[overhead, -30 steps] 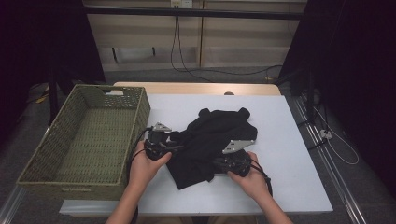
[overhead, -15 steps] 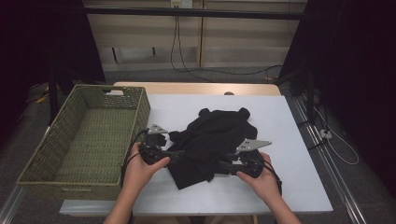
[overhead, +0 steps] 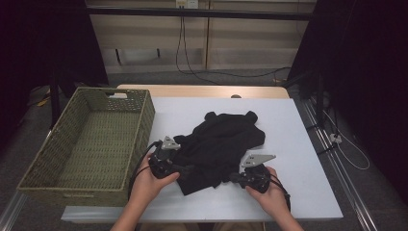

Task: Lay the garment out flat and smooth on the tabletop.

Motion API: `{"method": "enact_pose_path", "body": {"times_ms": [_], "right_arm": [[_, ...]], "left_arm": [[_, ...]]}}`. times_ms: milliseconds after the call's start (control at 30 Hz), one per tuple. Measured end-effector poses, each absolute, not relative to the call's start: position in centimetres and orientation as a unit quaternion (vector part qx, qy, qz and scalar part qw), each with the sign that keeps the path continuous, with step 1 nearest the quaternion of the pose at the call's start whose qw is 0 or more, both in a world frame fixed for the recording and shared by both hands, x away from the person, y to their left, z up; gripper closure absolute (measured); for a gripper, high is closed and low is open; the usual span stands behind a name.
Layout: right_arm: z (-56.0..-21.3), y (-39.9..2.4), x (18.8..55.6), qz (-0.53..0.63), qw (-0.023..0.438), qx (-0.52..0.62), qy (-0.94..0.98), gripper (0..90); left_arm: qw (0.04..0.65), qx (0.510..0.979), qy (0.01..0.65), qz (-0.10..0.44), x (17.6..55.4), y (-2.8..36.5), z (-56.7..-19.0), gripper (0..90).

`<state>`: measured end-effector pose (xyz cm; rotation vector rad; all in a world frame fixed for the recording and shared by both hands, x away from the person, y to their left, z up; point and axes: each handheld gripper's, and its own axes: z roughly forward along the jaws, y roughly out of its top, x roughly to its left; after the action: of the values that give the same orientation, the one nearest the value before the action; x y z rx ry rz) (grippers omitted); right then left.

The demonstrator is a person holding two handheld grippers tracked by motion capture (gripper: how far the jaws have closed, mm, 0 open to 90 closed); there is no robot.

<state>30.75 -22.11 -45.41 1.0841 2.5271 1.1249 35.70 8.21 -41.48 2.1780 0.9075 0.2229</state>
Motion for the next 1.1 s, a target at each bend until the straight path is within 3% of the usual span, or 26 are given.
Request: {"method": "enact_pose_path", "body": {"times_ms": [267, 533, 567, 800, 900, 1033, 1100], "right_arm": [[-44.3, -24.6, 28.9, 0.370, 0.071, 0.353, 0.856, 86.4], [-43.8, -28.8, 26.2, 0.372, 0.074, 0.375, 0.846, 86.0], [-43.9, -29.7, 26.0, 0.374, 0.080, 0.387, 0.839, 82.7], [-43.4, -29.4, 26.4, 0.395, 0.092, 0.390, 0.827, 67.7], [-43.0, -28.0, 27.2, 0.400, 0.108, 0.383, 0.826, 59.4], [-43.2, -26.4, 28.2, 0.410, 0.109, 0.380, 0.822, 54.7], [-43.8, -24.5, 29.3, 0.416, 0.105, 0.372, 0.823, 49.7]], "left_arm": [[0.378, 0.853, 0.350, 0.085, 35.4, 8.3, -41.7, 20.9], [0.370, 0.864, 0.337, 0.057, 34.8, 7.6, -42.0, 46.0], [0.367, 0.867, 0.334, 0.048, 34.8, 7.3, -42.0, 51.7], [0.349, 0.874, 0.337, 0.034, 35.1, 6.9, -42.8, 62.7], [0.344, 0.874, 0.342, 0.018, 35.1, 7.1, -43.2, 67.3], [0.336, 0.878, 0.341, 0.008, 35.0, 7.1, -43.5, 72.7], [0.332, 0.880, 0.341, 0.006, 34.9, 7.1, -43.4, 79.3]]}}
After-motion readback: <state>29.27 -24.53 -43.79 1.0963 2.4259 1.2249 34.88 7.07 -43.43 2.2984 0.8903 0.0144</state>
